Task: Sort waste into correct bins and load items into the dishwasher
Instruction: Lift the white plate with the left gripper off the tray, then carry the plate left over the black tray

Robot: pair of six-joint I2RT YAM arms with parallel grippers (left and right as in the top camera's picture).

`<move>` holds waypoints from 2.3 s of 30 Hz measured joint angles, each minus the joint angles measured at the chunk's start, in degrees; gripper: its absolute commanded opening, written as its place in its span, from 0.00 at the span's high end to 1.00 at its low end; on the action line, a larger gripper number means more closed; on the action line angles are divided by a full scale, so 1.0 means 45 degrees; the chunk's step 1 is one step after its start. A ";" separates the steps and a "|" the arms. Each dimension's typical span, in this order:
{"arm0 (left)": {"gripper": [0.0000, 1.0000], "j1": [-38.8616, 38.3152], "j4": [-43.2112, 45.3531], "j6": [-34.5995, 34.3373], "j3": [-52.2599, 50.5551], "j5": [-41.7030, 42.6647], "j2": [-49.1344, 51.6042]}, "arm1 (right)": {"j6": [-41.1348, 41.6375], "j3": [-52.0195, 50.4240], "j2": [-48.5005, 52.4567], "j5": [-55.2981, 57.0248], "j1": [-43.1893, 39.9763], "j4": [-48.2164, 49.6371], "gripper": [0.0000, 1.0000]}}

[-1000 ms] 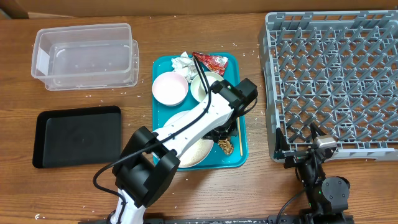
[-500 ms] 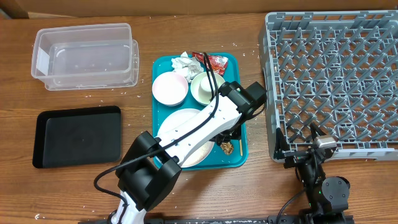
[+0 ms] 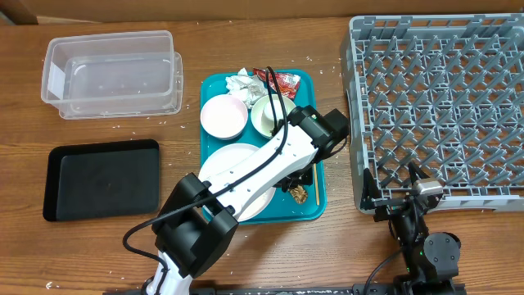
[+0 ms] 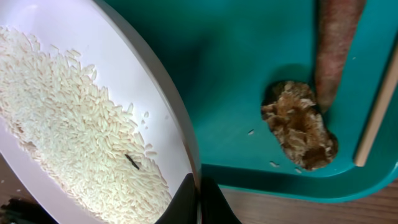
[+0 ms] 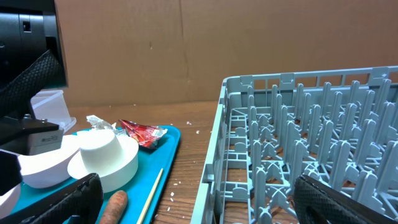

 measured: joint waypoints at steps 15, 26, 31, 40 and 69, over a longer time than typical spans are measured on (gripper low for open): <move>0.96 0.0005 -0.1525 -0.0661 0.0884 -0.0860 0.0000 | -0.0005 0.0000 0.0000 -0.0005 0.0000 -0.0005 0.00; 0.96 0.0117 -0.2341 -0.0709 0.1234 -0.2123 0.0000 | 0.0000 0.0000 0.0000 -0.0005 0.0000 -0.0005 0.00; 0.96 0.0743 -0.2579 -0.0724 0.1234 -0.2715 0.0000 | 0.0000 0.0000 0.0000 -0.0005 0.0000 -0.0010 0.00; 0.96 0.3400 -0.2390 -0.0617 0.1239 -0.3055 0.0000 | 0.0000 0.0000 0.0000 -0.0010 0.0000 0.0000 0.00; 0.96 1.0467 -0.0355 0.3711 0.1282 0.1919 -0.2302 | 0.0000 0.0000 0.0000 -0.0010 0.0000 -0.0010 0.00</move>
